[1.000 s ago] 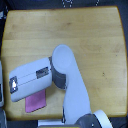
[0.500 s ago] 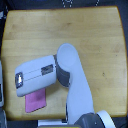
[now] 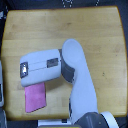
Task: Folding a cloth
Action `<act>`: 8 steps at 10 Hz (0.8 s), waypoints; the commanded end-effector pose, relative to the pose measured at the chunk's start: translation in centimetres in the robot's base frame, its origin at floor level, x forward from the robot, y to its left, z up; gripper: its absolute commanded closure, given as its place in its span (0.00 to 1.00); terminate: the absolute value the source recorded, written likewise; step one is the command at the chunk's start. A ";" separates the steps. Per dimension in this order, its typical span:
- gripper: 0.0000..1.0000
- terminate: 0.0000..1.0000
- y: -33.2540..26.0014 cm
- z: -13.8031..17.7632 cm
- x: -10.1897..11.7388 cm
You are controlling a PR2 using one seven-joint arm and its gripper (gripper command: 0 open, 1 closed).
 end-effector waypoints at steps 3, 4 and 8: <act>0.00 0.00 -10.5 12.2 7.8; 0.00 0.00 -11.4 12.7 9.3; 0.00 0.00 -19.6 16.1 13.1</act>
